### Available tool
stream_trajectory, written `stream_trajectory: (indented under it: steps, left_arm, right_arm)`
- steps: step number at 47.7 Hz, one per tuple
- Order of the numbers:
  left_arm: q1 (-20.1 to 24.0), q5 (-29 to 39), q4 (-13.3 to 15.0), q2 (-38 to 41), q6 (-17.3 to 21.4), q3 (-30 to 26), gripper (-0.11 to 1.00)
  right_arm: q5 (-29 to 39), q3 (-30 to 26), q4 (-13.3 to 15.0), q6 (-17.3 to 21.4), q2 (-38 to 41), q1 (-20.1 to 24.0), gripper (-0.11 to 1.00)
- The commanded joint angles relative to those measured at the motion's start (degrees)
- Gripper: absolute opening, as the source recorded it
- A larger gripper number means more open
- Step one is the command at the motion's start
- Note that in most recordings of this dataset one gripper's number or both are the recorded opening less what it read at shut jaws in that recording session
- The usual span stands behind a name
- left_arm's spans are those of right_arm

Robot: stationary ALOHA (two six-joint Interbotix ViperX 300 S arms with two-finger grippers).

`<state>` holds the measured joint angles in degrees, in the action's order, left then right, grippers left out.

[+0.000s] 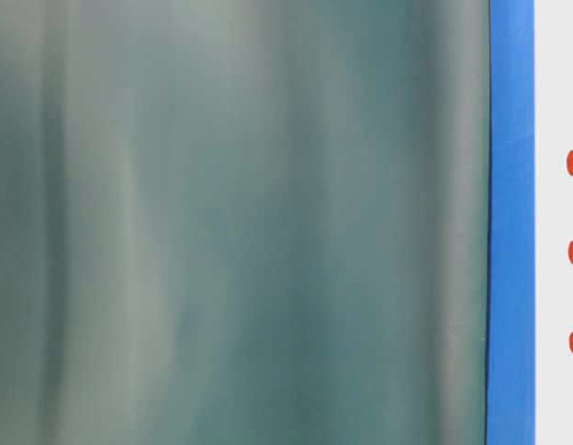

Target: Touch the tip of the soldering iron to the tip of the solder at the mark.

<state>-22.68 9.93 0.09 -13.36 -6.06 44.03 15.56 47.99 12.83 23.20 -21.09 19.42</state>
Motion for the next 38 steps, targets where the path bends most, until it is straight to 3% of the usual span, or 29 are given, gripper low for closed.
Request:
stream_trajectory:
  steps: [1, 14, 23, 28, 38]
  left_arm:
    - [2.20, 0.26, -0.09, -4.31, 1.23, 0.26, 0.81]
    - [12.13, -1.85, -0.09, -15.29, 7.91, 4.04, 0.80]
    - [19.07, -6.06, -0.09, -23.73, 10.72, 9.49, 0.80]
    - [21.09, -6.68, -0.18, -28.74, 11.16, 12.66, 0.80]
    - [21.88, -9.05, -0.09, -38.94, 10.46, 21.09, 0.80]
  right_arm:
    - [1.41, -1.41, 2.46, 0.09, -4.22, -2.55, 0.85]
    - [0.18, 0.53, 7.82, 0.18, -14.15, -14.41, 0.85]
    - [-1.58, 3.52, 9.93, 0.18, -19.86, -22.15, 0.85]
    - [-2.20, 6.77, 10.02, 0.18, -23.64, -24.43, 0.85]
    - [-5.98, 14.85, 8.53, 1.05, -31.11, -24.96, 0.85]
